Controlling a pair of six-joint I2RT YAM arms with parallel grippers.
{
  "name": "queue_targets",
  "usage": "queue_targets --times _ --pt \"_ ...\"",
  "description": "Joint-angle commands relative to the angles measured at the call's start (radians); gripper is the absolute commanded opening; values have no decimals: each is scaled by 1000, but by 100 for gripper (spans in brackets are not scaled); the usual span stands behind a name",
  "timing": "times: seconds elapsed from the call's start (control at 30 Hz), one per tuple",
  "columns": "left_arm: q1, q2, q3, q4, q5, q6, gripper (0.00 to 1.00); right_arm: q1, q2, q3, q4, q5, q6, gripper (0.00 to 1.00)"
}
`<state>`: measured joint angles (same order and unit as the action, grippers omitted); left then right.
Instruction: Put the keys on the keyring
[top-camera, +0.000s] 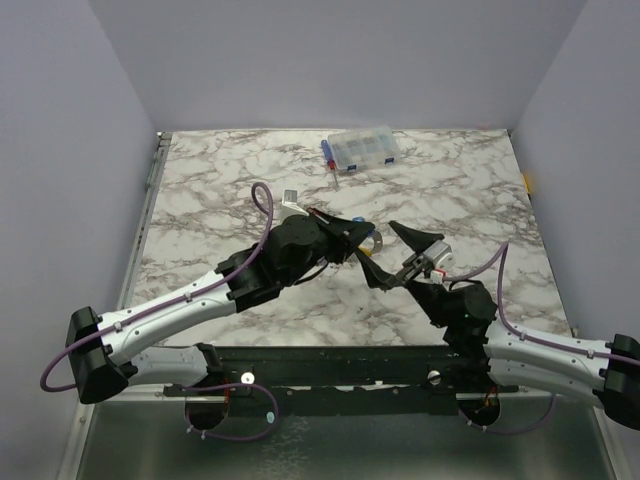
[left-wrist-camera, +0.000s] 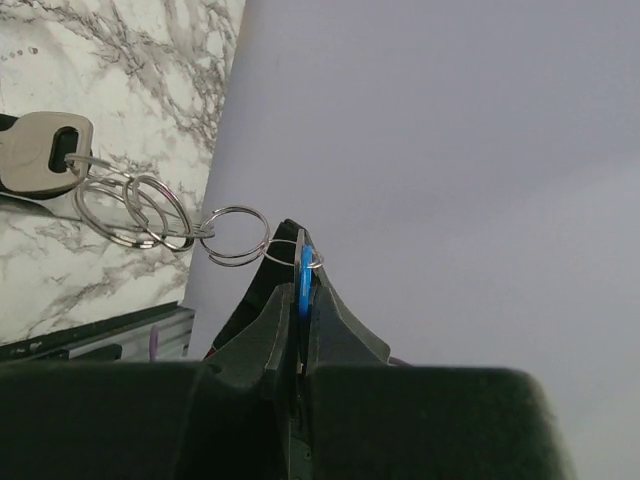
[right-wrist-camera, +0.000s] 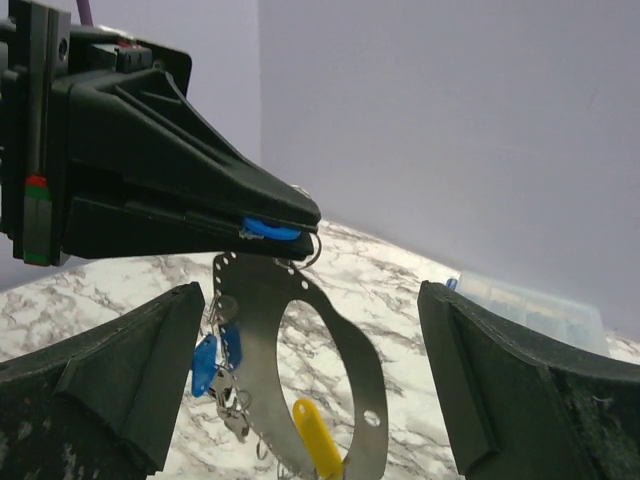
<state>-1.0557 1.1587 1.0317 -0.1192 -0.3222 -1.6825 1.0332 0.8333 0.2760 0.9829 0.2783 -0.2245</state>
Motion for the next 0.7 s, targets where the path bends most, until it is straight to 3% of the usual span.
queue_targets --times 0.0,0.4,0.57,0.67 --pt "0 -30 -8 82 40 7 0 4 0 49 -8 -24 -32 100" --pt "-1 -43 -56 163 75 -13 0 4 111 99 58 6 -49 94" --pt "-1 -45 -71 194 85 -23 0 4 159 111 95 18 -84 87" --pt "-1 -49 -77 207 86 -27 0 4 181 109 120 28 -99 74"
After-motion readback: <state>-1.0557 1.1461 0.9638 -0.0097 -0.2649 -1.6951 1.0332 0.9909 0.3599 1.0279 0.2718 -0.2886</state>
